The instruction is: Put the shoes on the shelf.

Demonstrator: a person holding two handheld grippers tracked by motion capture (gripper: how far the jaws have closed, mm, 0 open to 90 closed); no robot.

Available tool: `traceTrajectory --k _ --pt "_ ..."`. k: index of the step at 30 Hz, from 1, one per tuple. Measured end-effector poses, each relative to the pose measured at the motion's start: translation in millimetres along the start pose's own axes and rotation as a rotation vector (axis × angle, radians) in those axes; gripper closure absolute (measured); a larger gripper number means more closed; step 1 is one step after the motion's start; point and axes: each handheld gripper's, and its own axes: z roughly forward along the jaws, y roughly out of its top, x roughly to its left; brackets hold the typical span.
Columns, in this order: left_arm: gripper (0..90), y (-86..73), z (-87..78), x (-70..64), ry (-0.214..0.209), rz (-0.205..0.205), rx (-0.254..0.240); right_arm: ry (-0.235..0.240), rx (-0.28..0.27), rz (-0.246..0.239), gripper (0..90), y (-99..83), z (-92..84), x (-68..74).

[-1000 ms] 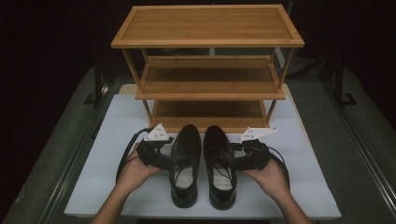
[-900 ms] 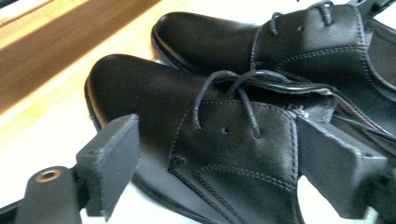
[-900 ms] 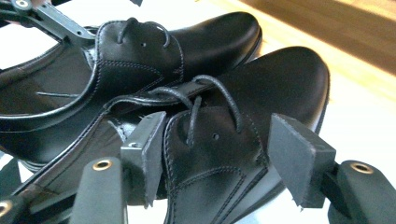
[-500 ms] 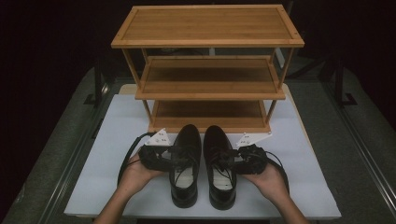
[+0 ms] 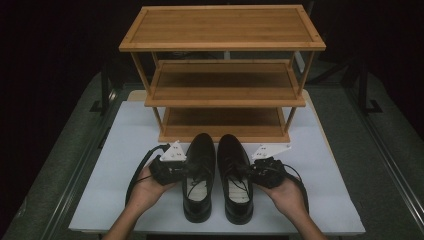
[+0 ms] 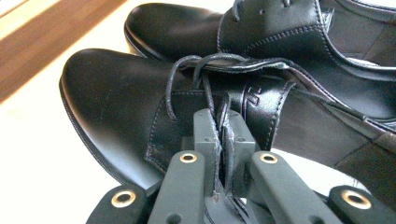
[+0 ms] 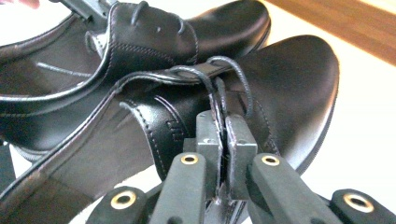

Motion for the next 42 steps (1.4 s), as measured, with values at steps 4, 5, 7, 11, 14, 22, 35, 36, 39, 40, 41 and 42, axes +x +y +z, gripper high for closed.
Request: traceTrajectory --k 4,5,7,11,14,22,35,36,39,40,41,42 --pt "86.8 -1.6 -4.1 0.0 0.043 -0.029 -0.025 -0.042 -0.024 0.031 86.5 0.6 -3.8 -1.9" --pt "86.9 -1.0 -4.6 -0.5 0.058 -0.033 -0.027 -0.05 -0.031 0.038 86.6 0.5 -4.3 -2.7" --pt "87.0 0.5 -6.1 -0.9 0.075 -0.042 -0.032 -0.064 -0.039 0.052 86.7 1.0 -5.7 -3.5" --pt "87.1 2.0 -11.7 -0.9 0.113 -0.044 -0.044 -0.088 -0.057 0.057 86.6 2.1 -9.0 -5.2" --pt "87.2 2.0 -16.1 2.7 0.125 -0.069 -0.054 -0.1 -0.064 0.066 86.7 3.1 -12.8 -8.5" --pt "87.2 10.9 -22.9 9.9 0.143 -0.111 -0.102 -0.133 -0.107 0.088 86.7 12.8 -20.1 -19.3" --pt "87.1 29.7 -5.3 45.6 0.205 -0.147 -0.135 -0.206 -0.141 0.121 86.5 37.1 -8.7 -53.2" --pt "87.1 31.1 -2.8 49.0 0.208 -0.148 -0.133 -0.21 -0.141 0.125 86.5 38.4 -6.4 -56.1" --pt "87.1 36.3 6.9 57.7 0.218 -0.155 -0.132 -0.228 -0.144 0.125 86.5 42.5 2.2 -63.8" --pt "87.1 38.2 10.3 60.8 0.222 -0.155 -0.129 -0.235 -0.143 0.125 86.5 44.0 5.2 -66.0" --pt "87.1 40.1 13.9 63.7 0.226 -0.159 -0.13 -0.24 -0.142 0.124 86.5 45.7 8.5 -68.5" --pt "87.1 42.1 17.6 66.6 0.231 -0.159 -0.132 -0.243 -0.14 0.125 86.5 47.5 11.6 -71.1"
